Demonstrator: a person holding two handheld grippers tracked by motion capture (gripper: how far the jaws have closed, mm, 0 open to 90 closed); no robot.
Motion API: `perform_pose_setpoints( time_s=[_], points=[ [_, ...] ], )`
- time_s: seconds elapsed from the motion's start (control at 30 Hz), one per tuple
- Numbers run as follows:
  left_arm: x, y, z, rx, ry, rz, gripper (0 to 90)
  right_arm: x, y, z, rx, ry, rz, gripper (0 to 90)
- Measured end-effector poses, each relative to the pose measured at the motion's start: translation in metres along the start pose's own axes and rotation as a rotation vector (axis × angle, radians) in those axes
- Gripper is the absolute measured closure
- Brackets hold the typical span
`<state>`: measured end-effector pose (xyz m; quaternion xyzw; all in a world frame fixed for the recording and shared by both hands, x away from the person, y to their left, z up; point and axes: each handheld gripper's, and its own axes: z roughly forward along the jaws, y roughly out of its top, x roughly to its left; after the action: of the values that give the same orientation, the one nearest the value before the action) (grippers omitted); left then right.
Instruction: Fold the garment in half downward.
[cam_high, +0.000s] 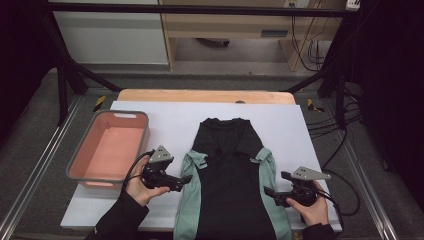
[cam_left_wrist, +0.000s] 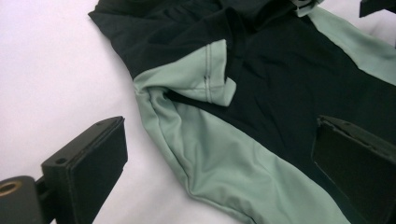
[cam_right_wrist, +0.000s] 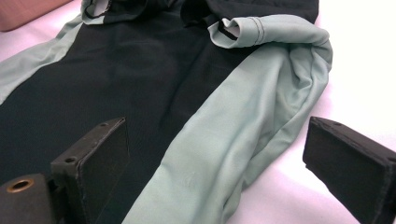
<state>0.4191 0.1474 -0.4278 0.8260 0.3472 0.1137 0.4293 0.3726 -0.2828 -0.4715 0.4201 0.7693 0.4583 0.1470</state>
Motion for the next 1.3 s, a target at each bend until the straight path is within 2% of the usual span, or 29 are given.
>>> perform_pose_setpoints(
  time_s=[0.4,0.6,0.87,1.17,1.3],
  points=[
    [0.013,0.016,0.02,0.012,0.02,-0.028,3.3,0.0,-0.001,0.001,0.01,-0.006,-0.007,7.2],
    [0.017,0.027,0.029,0.01,0.03,-0.02,3.5,0.0,-0.001,0.001,0.014,-0.007,-0.01,6.9],
    [0.028,0.037,0.043,0.022,0.075,-0.039,4.3,0.0,-0.001,0.001,0.016,-0.008,-0.014,6.8],
    [0.045,0.045,0.056,0.026,0.115,-0.103,8.3,0.0,-0.002,0.002,0.022,-0.009,-0.015,6.6],
    [0.049,0.05,0.061,0.038,0.138,-0.102,11.4,0.0,-0.002,0.003,0.024,-0.008,-0.016,6.5]
  ],
)
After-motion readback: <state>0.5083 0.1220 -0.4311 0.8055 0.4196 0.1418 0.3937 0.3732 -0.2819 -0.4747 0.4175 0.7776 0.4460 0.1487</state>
